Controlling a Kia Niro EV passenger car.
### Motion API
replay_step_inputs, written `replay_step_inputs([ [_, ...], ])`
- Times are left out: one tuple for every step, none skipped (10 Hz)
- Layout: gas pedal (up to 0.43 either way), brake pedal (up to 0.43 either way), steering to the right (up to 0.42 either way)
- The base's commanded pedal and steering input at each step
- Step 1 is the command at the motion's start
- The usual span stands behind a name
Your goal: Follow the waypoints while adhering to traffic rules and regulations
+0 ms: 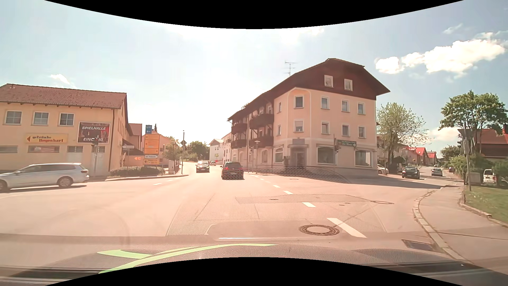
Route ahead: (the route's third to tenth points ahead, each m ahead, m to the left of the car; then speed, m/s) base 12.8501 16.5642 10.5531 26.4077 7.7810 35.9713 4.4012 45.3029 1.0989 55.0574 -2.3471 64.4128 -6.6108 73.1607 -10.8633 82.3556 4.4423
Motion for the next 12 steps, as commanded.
replay_step_inputs([
  [0.0, 0.128, 0.01],
  [0.0, 0.134, 0.01],
  [0.0, 0.146, 0.01],
  [0.0, 0.146, 0.007],
  [0.0, 0.146, 0.002],
  [0.0, 0.146, -0.003],
  [0.0, 0.146, -0.003],
  [0.0, 0.152, -0.005],
  [0.0, 0.152, -0.006],
  [0.0, 0.152, -0.01],
  [0.0, 0.152, -0.015],
  [0.0, 0.152, -0.022],
])
